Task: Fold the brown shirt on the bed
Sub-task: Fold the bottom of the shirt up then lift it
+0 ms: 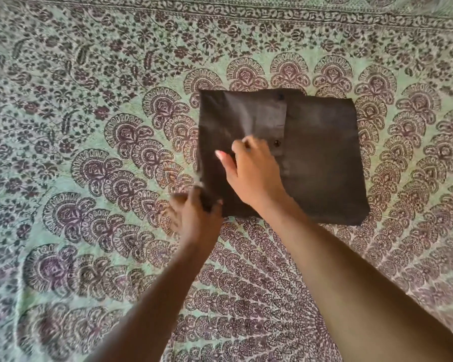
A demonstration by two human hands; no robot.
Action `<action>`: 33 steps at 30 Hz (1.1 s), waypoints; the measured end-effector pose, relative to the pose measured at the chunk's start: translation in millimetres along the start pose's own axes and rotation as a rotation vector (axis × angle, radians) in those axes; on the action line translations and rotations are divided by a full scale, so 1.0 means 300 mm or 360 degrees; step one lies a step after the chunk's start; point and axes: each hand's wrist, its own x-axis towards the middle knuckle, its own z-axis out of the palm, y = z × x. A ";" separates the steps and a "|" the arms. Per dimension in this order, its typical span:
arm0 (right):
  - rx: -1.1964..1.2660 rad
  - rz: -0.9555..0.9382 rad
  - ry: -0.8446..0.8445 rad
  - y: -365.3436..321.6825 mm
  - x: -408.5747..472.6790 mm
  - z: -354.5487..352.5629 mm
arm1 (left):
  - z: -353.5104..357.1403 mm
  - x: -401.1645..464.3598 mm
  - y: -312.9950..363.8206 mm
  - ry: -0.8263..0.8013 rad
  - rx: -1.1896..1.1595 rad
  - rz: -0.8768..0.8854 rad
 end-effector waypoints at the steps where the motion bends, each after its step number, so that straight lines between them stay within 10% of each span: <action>1: -0.0046 0.0125 -0.0113 -0.038 0.019 -0.022 | -0.004 0.002 0.020 -0.0069 -0.0099 0.0181; 10: -0.0112 0.0418 -0.0714 -0.131 0.201 -0.166 | -0.018 -0.020 0.056 -0.0466 -0.0417 0.0816; 19: 0.0332 0.0451 -0.0325 -0.120 -0.061 -0.467 | -0.170 -0.108 -0.132 -0.0592 -0.0911 0.0290; 33: 0.1807 -0.0067 -0.0477 -0.628 -0.606 -0.615 | -0.577 -0.236 -0.528 -0.0535 -0.1666 -0.0112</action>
